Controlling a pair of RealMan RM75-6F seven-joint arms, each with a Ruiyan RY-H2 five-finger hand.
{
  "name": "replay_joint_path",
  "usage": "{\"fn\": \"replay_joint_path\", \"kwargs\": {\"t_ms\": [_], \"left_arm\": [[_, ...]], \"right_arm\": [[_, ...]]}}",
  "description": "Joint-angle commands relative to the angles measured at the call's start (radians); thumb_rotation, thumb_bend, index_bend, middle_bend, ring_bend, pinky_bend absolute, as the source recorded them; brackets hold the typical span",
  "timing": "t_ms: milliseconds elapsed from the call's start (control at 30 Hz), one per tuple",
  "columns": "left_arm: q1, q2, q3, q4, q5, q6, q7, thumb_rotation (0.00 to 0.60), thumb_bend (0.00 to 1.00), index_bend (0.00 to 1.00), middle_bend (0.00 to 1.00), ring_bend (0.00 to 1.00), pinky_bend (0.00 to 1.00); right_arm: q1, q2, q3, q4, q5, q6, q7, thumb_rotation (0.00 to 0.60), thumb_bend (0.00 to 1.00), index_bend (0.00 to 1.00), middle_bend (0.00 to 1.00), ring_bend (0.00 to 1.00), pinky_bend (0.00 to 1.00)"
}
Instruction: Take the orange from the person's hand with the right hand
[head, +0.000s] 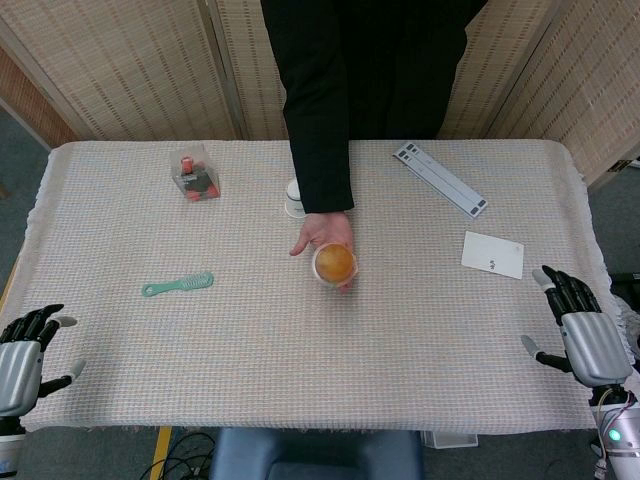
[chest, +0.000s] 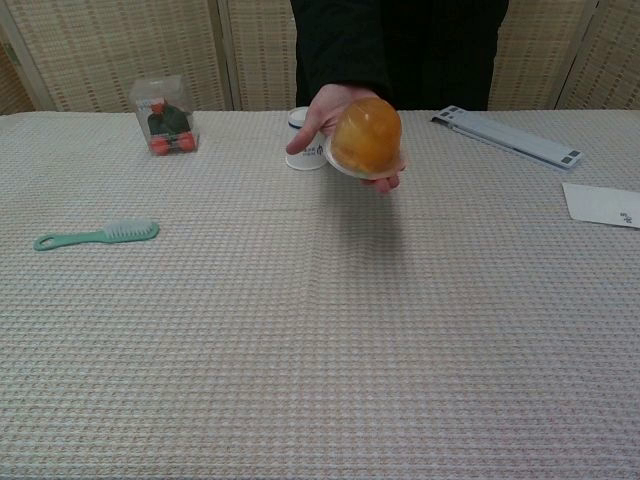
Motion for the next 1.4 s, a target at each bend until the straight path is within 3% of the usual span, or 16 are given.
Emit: {"fn": "replay_joint_path", "kwargs": {"t_ms": [33,433,633,867,1100,1400], "left_arm": [[-0.001,-0.002,0.0,0.002,0.001,-0.001,0.002,0.6,0.22,0.36,0.23,0.2,0.24],[-0.012,0.005,-0.002,0.003,0.012,-0.008,0.003,0.6,0.22,0.36,0.23,0.2,0.24],[-0.017,0.008,0.0,-0.002,0.018,-0.013,0.005,0.6,0.22,0.36,0.23,0.2,0.24],[-0.004,0.013,0.007,-0.01,0.019,0.002,-0.001,0.6,0.22,0.36,0.23,0.2,0.24],[0.017,0.025,0.013,-0.012,0.018,0.027,-0.009,0.6,0.22,0.36,0.23,0.2,0.24],[0.045,0.029,0.015,-0.001,0.011,0.062,-0.036,0.6,0.22,0.36,0.23,0.2,0.24]], "right_arm": [[0.005,-0.003,-0.001,0.005,-0.017,0.002,0.005,0.6,0.28,0.0,0.03,0.0,0.05],[0.059,0.009,0.017,-0.005,-0.064,-0.029,-0.013,0.6,0.28,0.0,0.05,0.0,0.05],[0.196,0.016,0.068,-0.047,-0.077,-0.177,-0.037,0.6,0.28,0.0,0.05,0.0,0.09],[0.431,-0.028,0.171,-0.082,0.032,-0.449,-0.116,0.6,0.28,0.0,0.05,0.0,0.1],[0.638,-0.141,0.25,-0.024,0.208,-0.65,-0.172,0.6,0.28,0.0,0.0,0.0,0.1],[0.829,-0.309,0.263,0.14,0.386,-0.744,-0.276,0.6,0.3,0.0,0.0,0.0,0.1]]}}
